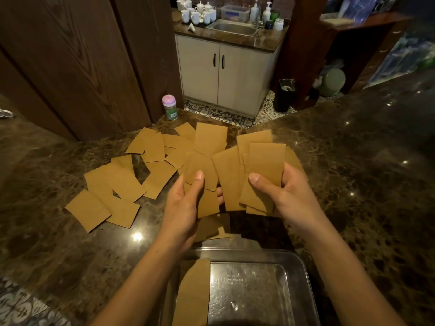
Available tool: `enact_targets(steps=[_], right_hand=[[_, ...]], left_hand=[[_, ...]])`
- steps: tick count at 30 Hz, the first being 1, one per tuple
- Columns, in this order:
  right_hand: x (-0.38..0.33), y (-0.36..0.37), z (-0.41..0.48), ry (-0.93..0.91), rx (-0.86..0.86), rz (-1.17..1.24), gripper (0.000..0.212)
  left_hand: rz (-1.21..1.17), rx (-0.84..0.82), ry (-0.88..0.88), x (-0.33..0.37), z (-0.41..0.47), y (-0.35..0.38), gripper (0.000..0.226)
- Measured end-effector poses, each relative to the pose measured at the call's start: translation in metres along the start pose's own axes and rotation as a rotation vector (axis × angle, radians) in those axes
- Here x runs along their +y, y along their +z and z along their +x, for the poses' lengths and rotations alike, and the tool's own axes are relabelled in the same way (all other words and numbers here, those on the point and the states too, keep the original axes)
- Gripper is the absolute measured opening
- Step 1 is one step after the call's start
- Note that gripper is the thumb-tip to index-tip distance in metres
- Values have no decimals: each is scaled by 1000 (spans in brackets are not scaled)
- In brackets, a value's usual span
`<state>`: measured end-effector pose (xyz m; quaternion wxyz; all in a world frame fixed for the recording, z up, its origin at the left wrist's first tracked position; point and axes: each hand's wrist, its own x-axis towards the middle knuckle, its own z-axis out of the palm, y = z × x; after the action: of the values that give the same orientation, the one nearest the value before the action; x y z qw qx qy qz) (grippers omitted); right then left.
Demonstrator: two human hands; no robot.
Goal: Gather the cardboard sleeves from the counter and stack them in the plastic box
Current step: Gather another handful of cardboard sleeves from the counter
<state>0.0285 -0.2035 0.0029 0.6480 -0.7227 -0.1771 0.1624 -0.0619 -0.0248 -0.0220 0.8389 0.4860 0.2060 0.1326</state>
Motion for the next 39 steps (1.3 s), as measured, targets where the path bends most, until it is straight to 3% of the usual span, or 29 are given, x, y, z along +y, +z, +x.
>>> enact_targets(steps=[6, 9, 13, 19, 27, 30, 35, 39], right_hand=[[-8, 14, -8, -162, 225, -297, 33], [-3, 34, -17, -190, 215, -401, 29], [0, 43, -21, -115, 160, -262, 30], [-2, 21, -10, 188, 75, 259, 30], [-11, -5, 8, 235, 37, 226, 34], [-11, -1, 9, 241, 6, 216, 33], [-5, 7, 0, 193, 94, 224, 29], [0, 14, -10, 177, 24, 111, 33]], left_hand=[[94, -133, 40, -8, -2, -1, 38], [192, -164, 85, -13, -1, 7, 36], [193, -162, 86, -13, -4, 12, 35], [84, -91, -4, -4, -7, 4, 32], [151, -85, -15, 3, -10, -4, 33], [122, -68, -29, 3, -9, -3, 34], [47, 0, -31, 5, -7, -5, 46], [22, 42, 26, 5, -5, -2, 51]])
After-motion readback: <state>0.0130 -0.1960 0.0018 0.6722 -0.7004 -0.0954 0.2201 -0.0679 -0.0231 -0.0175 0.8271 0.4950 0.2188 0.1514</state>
